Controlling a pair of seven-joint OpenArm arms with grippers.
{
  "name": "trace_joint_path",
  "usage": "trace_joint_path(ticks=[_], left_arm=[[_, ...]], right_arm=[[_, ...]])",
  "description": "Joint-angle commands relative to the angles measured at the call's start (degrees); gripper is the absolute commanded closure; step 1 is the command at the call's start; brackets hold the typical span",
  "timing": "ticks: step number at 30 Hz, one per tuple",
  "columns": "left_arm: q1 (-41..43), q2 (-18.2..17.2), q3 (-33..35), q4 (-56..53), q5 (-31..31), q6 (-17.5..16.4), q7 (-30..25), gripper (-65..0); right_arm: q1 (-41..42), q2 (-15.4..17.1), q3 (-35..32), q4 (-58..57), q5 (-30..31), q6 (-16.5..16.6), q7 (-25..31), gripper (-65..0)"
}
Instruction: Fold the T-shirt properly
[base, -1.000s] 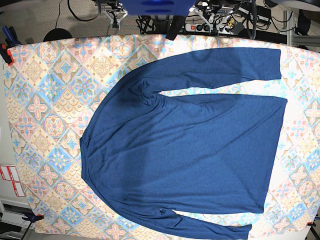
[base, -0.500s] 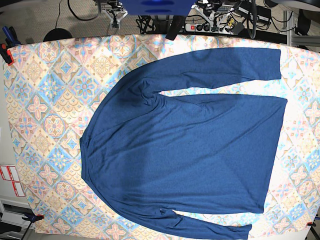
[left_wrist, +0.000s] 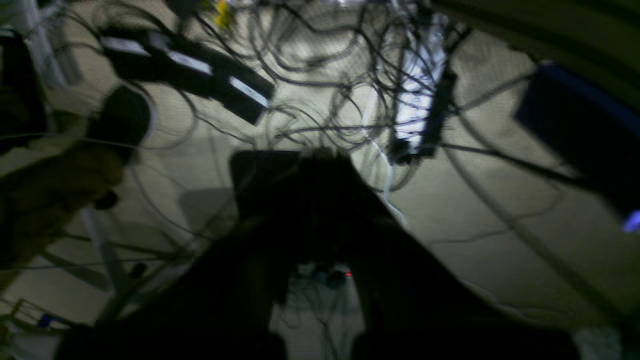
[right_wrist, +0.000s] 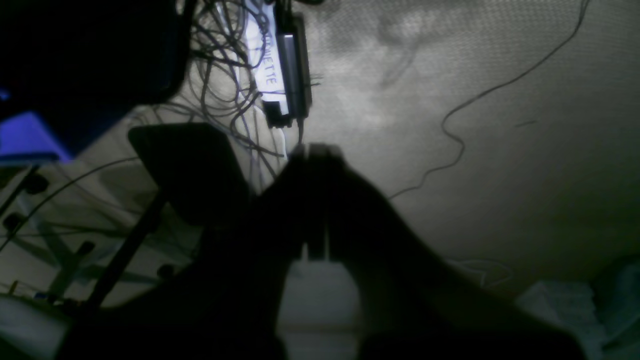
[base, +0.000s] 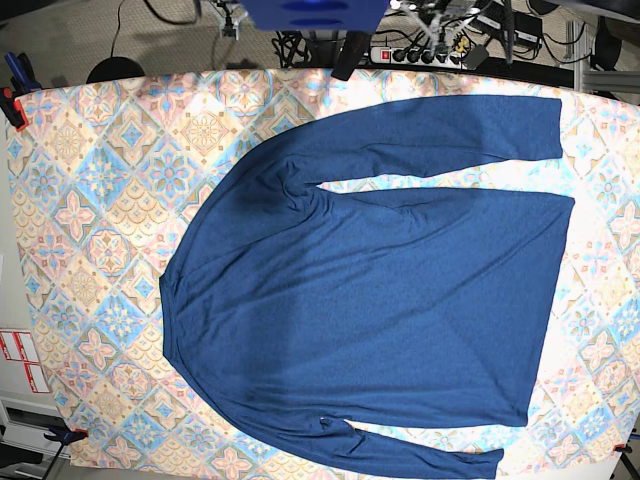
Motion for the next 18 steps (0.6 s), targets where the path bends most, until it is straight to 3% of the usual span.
trace_joint_path(ticks=[1, 7, 18], left_arm=[[2.3, -0.8, 0.1, 4.8, 0.3, 0.2, 0.1, 0.0], [7.8, -3.0, 0.1, 13.0, 0.3, 0.2, 0.4, 0.0], [8.6, -3.0, 0.1, 13.6, -0.4, 0.2, 0.2, 0.0]], right_arm=[[-1.1, 0.6, 0.0, 1.2, 0.1, -0.4, 0.1, -0.3], [-5.3, 1.1, 0.0, 5.2, 0.1, -0.4, 0.1, -0.2], [-6.2, 1.9, 0.0, 7.4, 0.1, -0.4, 0.1, -0.2]])
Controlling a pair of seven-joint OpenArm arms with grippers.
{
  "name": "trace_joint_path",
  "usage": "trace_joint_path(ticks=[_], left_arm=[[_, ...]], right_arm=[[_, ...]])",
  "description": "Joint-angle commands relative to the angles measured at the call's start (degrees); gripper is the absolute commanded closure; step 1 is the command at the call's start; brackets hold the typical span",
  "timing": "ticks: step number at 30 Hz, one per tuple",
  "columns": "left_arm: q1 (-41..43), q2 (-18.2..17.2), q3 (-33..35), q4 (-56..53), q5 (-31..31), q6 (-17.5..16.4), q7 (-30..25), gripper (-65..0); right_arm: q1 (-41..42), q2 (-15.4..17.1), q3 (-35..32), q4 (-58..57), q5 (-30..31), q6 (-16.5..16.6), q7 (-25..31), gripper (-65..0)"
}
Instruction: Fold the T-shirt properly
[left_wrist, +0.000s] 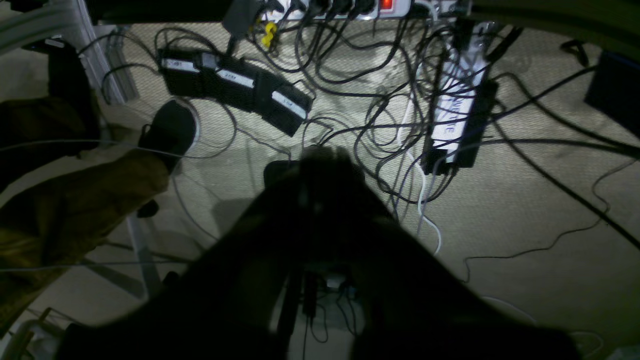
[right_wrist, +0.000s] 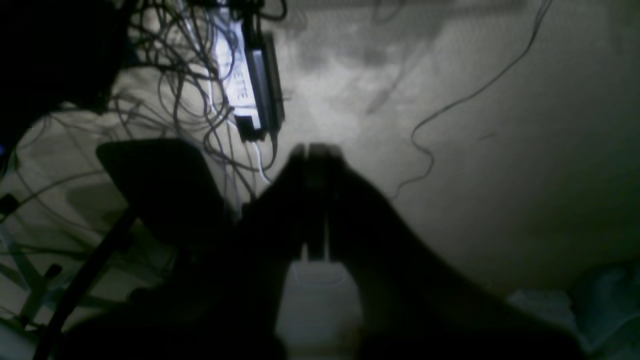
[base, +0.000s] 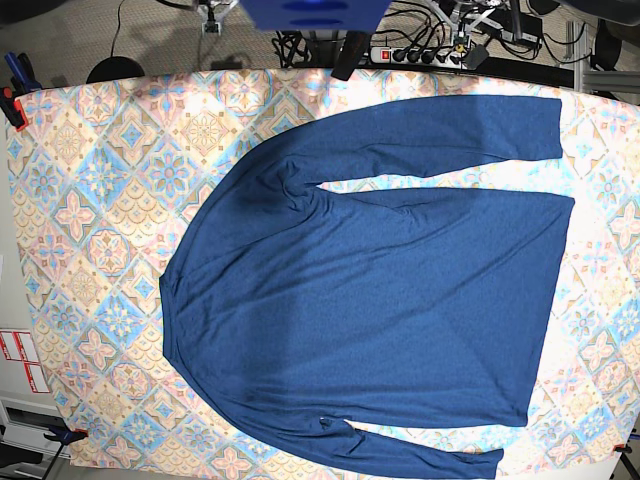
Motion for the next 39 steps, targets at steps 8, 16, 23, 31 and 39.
trace_joint_path(ticks=[8, 16, 23, 31, 39], left_arm=[[0.7, -0.3, 0.0, 0.2, -0.3, 0.1, -0.3, 0.0], [0.7, -0.3, 0.0, 0.3, -0.3, 0.1, -0.3, 0.0], [0.7, -0.3, 0.0, 0.3, -0.3, 0.1, -0.3, 0.0], [6.4, -0.6, 0.0, 10.4, 0.3, 0.1, -0.3, 0.0], [11.8, -0.7, 0.0, 20.5, 0.4, 0.1, 0.1, 0.0]], right_arm=[[-0.8, 0.0, 0.2, 0.0, 0.1, -0.1, -0.2, -0.2], [-0.9, 0.0, 0.2, 0.0, 0.1, -0.1, -0.2, -0.2], [-1.7, 0.0, 0.2, 0.1, 0.1, -0.1, 0.1, -0.2], [-5.8, 0.0, 0.2, 7.0, 0.1, -0.1, -0.2, -0.2], [-8.5, 0.1, 0.2, 10.8, 0.1, -0.1, -0.1, -0.2]])
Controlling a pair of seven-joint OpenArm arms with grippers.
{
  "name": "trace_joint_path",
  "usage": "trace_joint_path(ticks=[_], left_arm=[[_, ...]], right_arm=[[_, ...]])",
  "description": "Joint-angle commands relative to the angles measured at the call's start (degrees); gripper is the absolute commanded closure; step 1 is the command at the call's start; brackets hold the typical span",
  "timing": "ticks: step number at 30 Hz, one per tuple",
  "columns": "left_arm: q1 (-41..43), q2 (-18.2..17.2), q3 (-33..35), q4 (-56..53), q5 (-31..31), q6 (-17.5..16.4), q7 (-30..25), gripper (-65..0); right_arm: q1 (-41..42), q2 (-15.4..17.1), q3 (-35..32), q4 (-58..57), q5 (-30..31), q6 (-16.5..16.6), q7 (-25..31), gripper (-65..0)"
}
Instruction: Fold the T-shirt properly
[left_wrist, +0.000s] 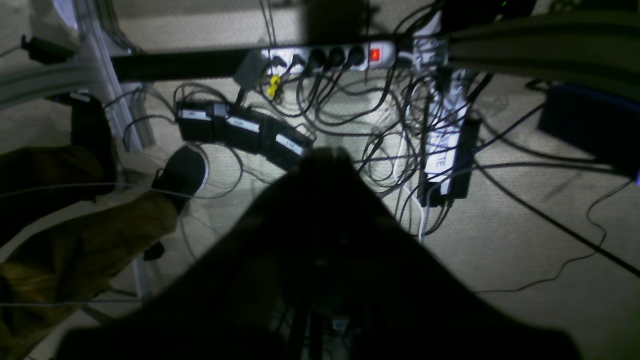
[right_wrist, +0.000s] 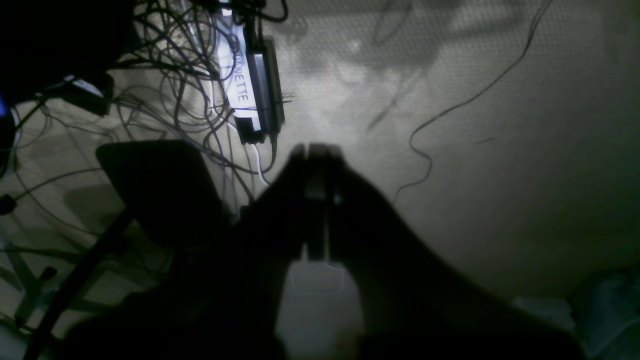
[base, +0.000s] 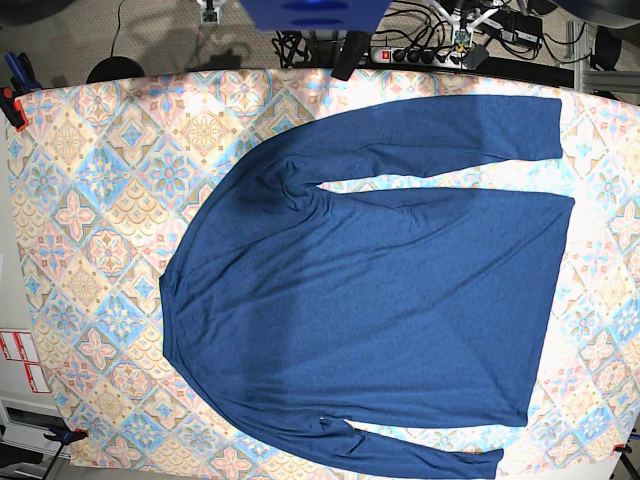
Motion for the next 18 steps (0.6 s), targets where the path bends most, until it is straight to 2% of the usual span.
trace_joint_path(ticks=[1, 11, 18], left_arm=[[1.1, -0.4, 0.0, 0.4, 0.0, 0.1, -0.3, 0.0], [3.7, -0.5, 0.0, 1.3, -0.5, 0.1, -0.8, 0.0], [9.8, -1.5, 0.0, 13.7, -0.5, 0.1, -0.7, 0.0]], right_arm=[[-1.8, 0.3, 0.1, 1.4, 0.1, -0.1, 0.2, -0.2], [-7.8, 1.8, 0.1, 10.8, 0.1, -0.1, 0.2, -0.2], [-12.2, 2.5, 0.2, 18.9, 0.1, -0.1, -0.5, -0.2]])
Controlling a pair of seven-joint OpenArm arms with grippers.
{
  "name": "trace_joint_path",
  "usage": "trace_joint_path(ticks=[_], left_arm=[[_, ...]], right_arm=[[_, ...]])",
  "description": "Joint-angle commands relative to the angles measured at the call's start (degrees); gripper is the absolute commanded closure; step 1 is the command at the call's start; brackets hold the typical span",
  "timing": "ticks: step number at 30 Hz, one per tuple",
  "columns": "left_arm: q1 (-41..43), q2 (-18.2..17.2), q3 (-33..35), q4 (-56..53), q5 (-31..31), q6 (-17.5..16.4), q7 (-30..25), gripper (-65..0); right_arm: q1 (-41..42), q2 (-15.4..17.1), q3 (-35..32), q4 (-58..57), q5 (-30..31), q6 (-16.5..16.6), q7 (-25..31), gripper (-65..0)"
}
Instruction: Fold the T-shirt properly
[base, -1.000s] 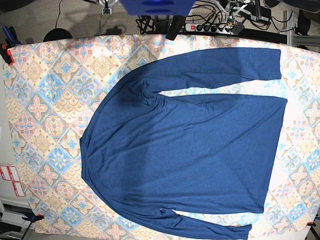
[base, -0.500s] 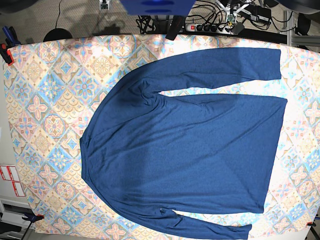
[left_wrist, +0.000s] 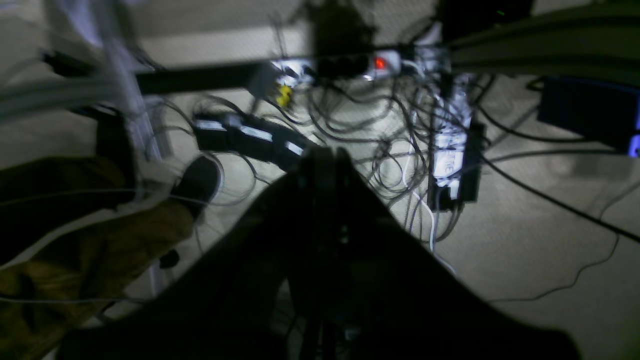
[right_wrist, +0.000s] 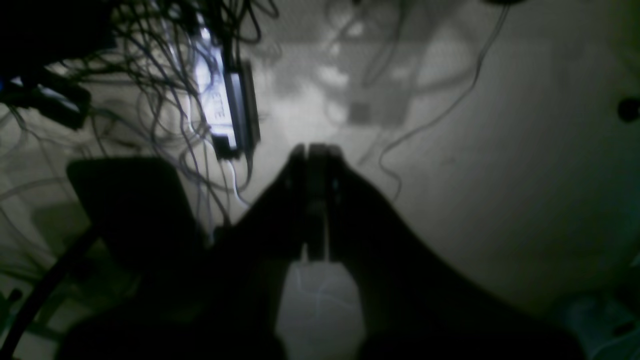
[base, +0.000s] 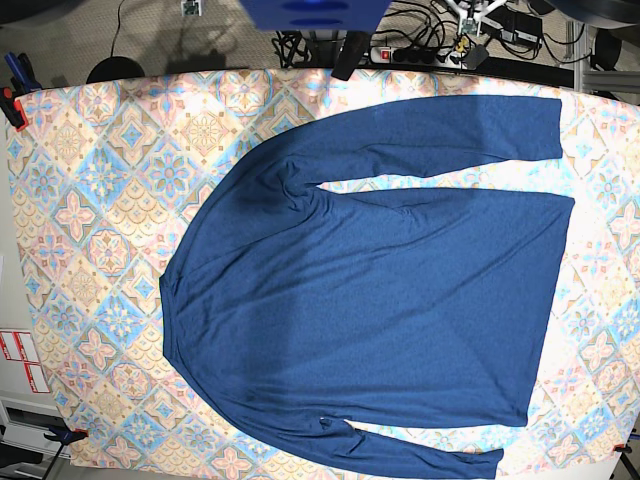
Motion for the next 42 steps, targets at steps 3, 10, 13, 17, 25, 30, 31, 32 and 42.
trace_joint_path(ticks=[3, 10, 13, 17, 25, 30, 31, 32, 42], left_arm=[[2.9, -0.1, -0.1, 6.0, -0.1, 0.1, -0.6, 0.0], [5.8, -0.1, -0.1, 12.2, -0.1, 0.1, -0.4, 0.0], [6.2, -0.1, -0.1, 13.3, -0.1, 0.1, -0.3, 0.0], [6.4, -0.1, -0.1, 14.4, -0.1, 0.1, -0.5, 0.0], [7.9, -0.1, -0.1, 14.4, -0.2, 0.1, -0.6, 0.0], [8.1, -0.1, -0.1, 16.1, -0.3, 0.1, -0.7, 0.0], [9.0, -0.1, -0.1, 17.6, -0.3, 0.1, -0.7, 0.0], [9.7, -0.1, -0.1, 19.6, -0.3, 0.1, -0.7, 0.0], [13.2, -2.0, -0.1, 32.7, -0.3, 0.1, -0.5, 0.0]], right_arm=[[-3.2, 0.3, 0.2, 4.1, 0.1, -0.1, -1.6, -0.2], [-7.5, 0.3, 0.4, 13.3, 0.2, -0.1, -4.2, -0.2], [-9.1, 0.3, 3.4, 16.7, 0.2, -0.1, -5.4, -0.2], [-11.7, 0.3, 6.1, 22.0, 0.1, -0.1, -5.5, -0.2], [-15.0, 0.3, 8.5, 27.7, 0.0, -0.1, -7.7, -0.2], [-16.7, 0.3, 8.5, 33.5, 0.0, -0.1, -7.9, -0.2], [-17.3, 0.3, 8.5, 35.2, 0.0, -0.1, -7.9, -0.2], [-18.0, 0.3, 8.5, 36.9, 0.0, -0.1, -8.1, -0.2], [-23.4, 0.2, 8.6, 56.7, -0.1, -0.1, -15.5, -0.2]])
